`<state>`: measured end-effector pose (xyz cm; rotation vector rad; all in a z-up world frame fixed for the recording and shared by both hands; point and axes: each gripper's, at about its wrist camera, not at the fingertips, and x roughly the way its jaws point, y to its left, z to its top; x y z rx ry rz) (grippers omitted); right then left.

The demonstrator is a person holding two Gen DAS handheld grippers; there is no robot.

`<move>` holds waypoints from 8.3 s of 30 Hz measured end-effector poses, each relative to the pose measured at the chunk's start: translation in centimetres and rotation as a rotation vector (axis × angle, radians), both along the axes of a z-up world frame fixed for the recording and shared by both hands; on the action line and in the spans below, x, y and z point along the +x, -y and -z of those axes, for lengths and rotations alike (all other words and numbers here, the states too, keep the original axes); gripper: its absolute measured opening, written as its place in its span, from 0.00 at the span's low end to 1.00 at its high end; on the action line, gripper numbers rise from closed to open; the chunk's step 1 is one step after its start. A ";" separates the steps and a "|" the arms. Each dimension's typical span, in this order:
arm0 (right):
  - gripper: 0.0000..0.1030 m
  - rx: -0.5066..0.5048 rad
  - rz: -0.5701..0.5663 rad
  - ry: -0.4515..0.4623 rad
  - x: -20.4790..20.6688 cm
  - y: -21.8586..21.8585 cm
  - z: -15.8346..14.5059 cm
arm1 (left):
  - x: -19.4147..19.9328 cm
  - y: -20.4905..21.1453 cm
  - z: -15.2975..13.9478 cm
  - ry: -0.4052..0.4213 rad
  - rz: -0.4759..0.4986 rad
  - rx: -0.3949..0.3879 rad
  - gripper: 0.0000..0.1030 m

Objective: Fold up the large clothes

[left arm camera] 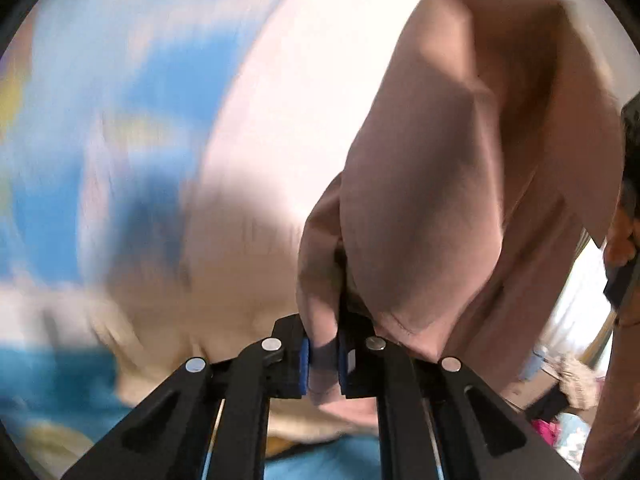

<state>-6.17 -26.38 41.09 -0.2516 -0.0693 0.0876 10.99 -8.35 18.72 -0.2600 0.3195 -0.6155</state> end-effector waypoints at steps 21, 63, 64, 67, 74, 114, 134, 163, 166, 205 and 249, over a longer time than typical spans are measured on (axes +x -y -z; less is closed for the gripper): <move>0.09 0.117 -0.371 -0.149 -10.9 -8.2 11.5 | -20.9 -7.4 6.6 -0.076 -0.040 0.284 0.64; 0.10 0.185 -0.552 0.032 -22.3 -8.7 7.8 | -38.6 -15.2 -15.9 0.409 -0.335 0.182 0.12; 0.10 0.197 -0.555 0.012 -21.3 -8.8 7.9 | -39.4 -15.2 -16.5 0.419 -0.379 0.209 0.14; 0.10 0.243 -0.574 -0.102 -15.8 -9.6 8.7 | -38.7 -14.9 -16.8 0.383 -0.495 0.306 0.15; 0.11 0.314 -0.521 -0.433 2.8 -12.8 15.9 | -23.2 -17.2 -8.3 -0.021 -0.613 0.470 0.04; 0.11 0.299 -0.238 -0.760 25.3 -12.6 31.3 | -6.0 -26.0 9.1 -0.447 -0.470 0.492 0.09; 0.74 0.234 -0.176 -0.968 6.9 -3.6 39.3 | -11.6 -25.3 13.3 -0.472 -0.484 0.509 0.74; 0.36 0.304 0.316 -0.862 6.8 6.7 38.6 | -21.3 -24.5 15.1 -0.505 -0.364 0.417 0.75; 0.55 0.320 0.310 -0.759 4.6 6.4 37.4 | -23.9 -23.6 15.3 -0.515 -0.318 0.407 0.79; 0.65 0.282 -0.352 -0.834 0.5 -10.8 40.1 | -34.5 -27.3 14.8 -0.549 -0.474 0.310 0.03; 0.15 0.494 -0.407 -0.989 -5.6 -4.3 44.0 | -38.1 -25.0 19.7 -0.825 -0.265 0.131 0.26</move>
